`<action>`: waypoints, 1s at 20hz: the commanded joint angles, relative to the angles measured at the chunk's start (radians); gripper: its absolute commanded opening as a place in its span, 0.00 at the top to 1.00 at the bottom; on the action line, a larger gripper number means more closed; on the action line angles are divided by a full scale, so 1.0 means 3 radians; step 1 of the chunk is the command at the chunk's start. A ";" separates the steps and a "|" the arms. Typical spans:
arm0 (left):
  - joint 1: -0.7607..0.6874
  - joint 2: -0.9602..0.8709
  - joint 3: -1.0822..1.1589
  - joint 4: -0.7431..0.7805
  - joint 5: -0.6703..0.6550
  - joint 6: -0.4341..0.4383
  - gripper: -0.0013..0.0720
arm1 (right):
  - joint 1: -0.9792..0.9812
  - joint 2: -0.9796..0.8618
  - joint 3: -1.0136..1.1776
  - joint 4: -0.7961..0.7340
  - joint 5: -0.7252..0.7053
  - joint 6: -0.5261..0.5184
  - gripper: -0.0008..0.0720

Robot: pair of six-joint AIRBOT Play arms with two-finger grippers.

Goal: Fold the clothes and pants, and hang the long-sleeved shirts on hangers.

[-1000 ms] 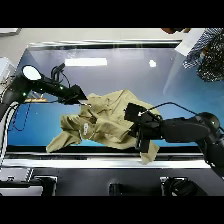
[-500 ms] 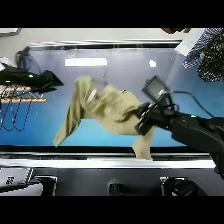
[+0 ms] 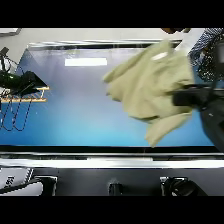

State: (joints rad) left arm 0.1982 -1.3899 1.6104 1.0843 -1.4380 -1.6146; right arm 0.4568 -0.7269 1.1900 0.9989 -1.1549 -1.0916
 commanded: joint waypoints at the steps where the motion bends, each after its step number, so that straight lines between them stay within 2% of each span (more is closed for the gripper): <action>1: 0.0020 -0.0004 0.0003 0.0031 -0.0018 0.0000 0.24 | 0.0001 -0.0056 0.0314 -0.1144 -0.1134 0.0526 0.96; 4: 0.0020 -0.0005 0.0003 0.0031 -0.0018 0.0000 0.25 | 0.0001 -0.0088 0.0479 -0.1579 -0.1685 0.0526 0.96; 6: 0.0020 -0.0005 0.0003 0.0029 -0.0017 0.0000 0.25 | 0.0001 -0.0088 0.0543 -0.1759 -0.1821 0.0631 0.96; 10: 0.0020 -0.0010 0.0003 0.0031 -0.0017 0.0001 0.25 | -0.0135 -0.0168 0.0785 -0.1788 -0.1770 0.0773 0.96; 17: 0.0020 -0.0023 0.0003 0.0028 -0.0018 0.0000 0.25 | -0.1616 -0.0296 0.1212 -0.1284 -0.1326 0.0234 0.96; 20: 0.0020 -0.0023 0.0003 0.0028 -0.0018 0.0000 0.25 | -0.2094 -0.0300 0.1237 -0.1242 -0.0980 0.0189 0.96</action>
State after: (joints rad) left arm 0.2031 -1.3960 1.6104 1.0931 -1.4437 -1.6146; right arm -0.0311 -0.8127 1.5425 0.5922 -1.5501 -0.9970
